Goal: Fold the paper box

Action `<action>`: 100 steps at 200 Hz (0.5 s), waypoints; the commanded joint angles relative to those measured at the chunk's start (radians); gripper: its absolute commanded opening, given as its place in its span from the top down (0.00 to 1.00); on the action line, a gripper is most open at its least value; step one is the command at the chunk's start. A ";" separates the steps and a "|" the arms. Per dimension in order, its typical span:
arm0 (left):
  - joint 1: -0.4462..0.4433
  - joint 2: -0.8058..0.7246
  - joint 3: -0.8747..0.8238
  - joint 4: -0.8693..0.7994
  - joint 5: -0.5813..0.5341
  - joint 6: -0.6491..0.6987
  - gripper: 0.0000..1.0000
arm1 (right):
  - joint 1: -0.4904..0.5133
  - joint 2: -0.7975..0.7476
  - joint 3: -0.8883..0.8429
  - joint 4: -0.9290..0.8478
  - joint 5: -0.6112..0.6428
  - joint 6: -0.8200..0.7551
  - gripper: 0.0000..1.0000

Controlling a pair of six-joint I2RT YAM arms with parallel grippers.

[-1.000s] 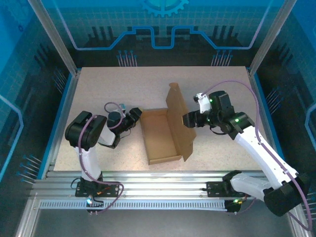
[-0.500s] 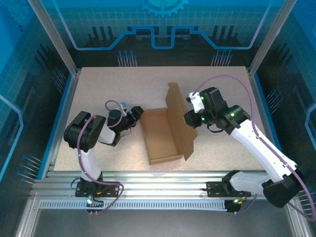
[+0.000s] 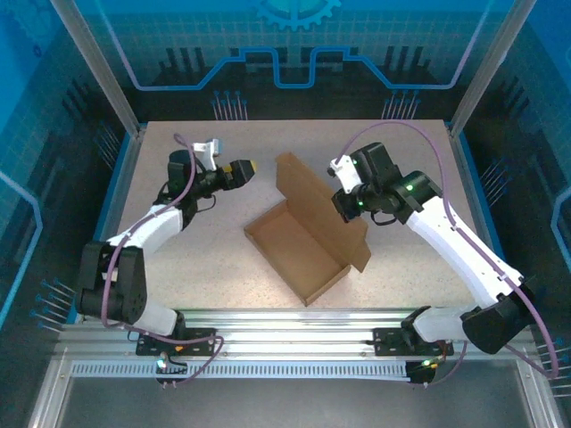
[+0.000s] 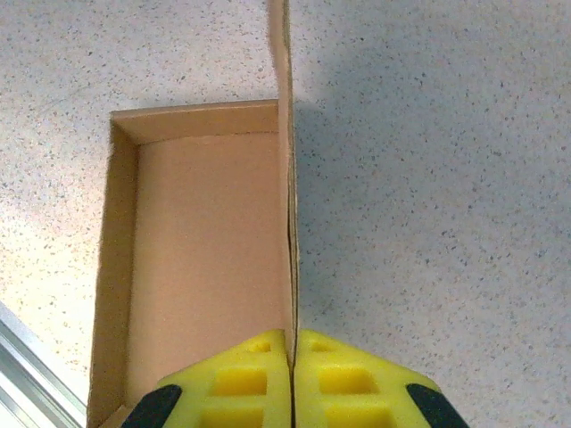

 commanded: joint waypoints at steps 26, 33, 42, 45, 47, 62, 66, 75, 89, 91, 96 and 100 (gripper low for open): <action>-0.008 0.040 0.010 -0.088 0.131 0.238 0.06 | -0.007 0.042 0.072 -0.009 -0.079 -0.109 0.94; -0.019 0.049 -0.003 -0.045 0.133 0.255 0.08 | -0.014 0.044 0.077 -0.011 -0.103 -0.120 0.94; -0.038 0.054 -0.015 -0.015 0.126 0.301 0.10 | -0.022 0.049 0.081 -0.012 -0.130 -0.134 0.94; -0.044 0.057 -0.015 -0.013 0.120 0.319 0.10 | -0.024 0.051 0.083 -0.014 -0.136 -0.138 0.94; -0.048 0.059 -0.013 -0.014 0.118 0.331 0.10 | -0.026 0.050 0.083 -0.014 -0.140 -0.139 0.94; -0.057 0.084 0.009 -0.024 0.136 0.381 0.11 | -0.037 0.059 0.090 -0.023 -0.165 -0.155 0.95; -0.057 0.092 0.015 -0.022 0.149 0.389 0.12 | -0.036 0.062 0.089 -0.023 -0.173 -0.160 0.95; -0.057 0.108 0.025 -0.023 0.175 0.421 0.13 | -0.039 0.063 0.088 -0.023 -0.190 -0.169 0.95; -0.056 0.127 0.038 -0.032 0.184 0.472 0.14 | -0.041 0.069 0.087 -0.026 -0.199 -0.174 0.95; -0.055 0.130 0.039 -0.031 0.186 0.478 0.14 | -0.041 0.070 0.088 -0.026 -0.201 -0.175 0.95; -0.053 0.135 0.040 -0.023 0.188 0.490 0.14 | -0.042 0.071 0.087 -0.028 -0.202 -0.176 0.95; -0.052 0.140 0.038 -0.011 0.190 0.493 0.14 | -0.043 0.072 0.086 -0.028 -0.203 -0.177 0.95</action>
